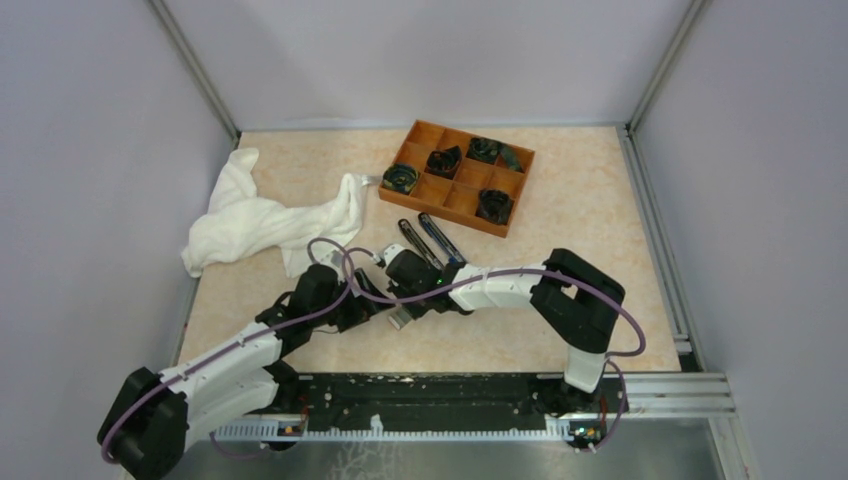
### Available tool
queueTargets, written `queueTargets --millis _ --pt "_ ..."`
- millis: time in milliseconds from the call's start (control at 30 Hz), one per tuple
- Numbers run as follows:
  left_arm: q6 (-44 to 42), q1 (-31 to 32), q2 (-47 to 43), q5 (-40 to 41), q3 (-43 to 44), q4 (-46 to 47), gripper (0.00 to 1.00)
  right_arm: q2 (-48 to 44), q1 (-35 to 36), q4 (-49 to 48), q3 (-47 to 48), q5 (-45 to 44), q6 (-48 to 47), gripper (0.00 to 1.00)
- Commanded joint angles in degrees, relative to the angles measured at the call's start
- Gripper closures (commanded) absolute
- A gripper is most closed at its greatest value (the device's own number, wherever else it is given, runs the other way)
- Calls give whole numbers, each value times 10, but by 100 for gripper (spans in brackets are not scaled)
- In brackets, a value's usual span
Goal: Load the staples into the stapler
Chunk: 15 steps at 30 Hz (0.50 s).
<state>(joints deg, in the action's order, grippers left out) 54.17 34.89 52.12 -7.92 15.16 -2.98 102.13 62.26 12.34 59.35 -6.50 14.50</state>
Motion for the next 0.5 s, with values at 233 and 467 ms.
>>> queueTargets --millis 233,467 --pt "-6 -2 -74 22 -10 31 5 -100 4 -41 -6 -14 -10 100" --pt "-21 -2 -118 25 -6 72 5 -174 -39 -108 -50 43 14 100"
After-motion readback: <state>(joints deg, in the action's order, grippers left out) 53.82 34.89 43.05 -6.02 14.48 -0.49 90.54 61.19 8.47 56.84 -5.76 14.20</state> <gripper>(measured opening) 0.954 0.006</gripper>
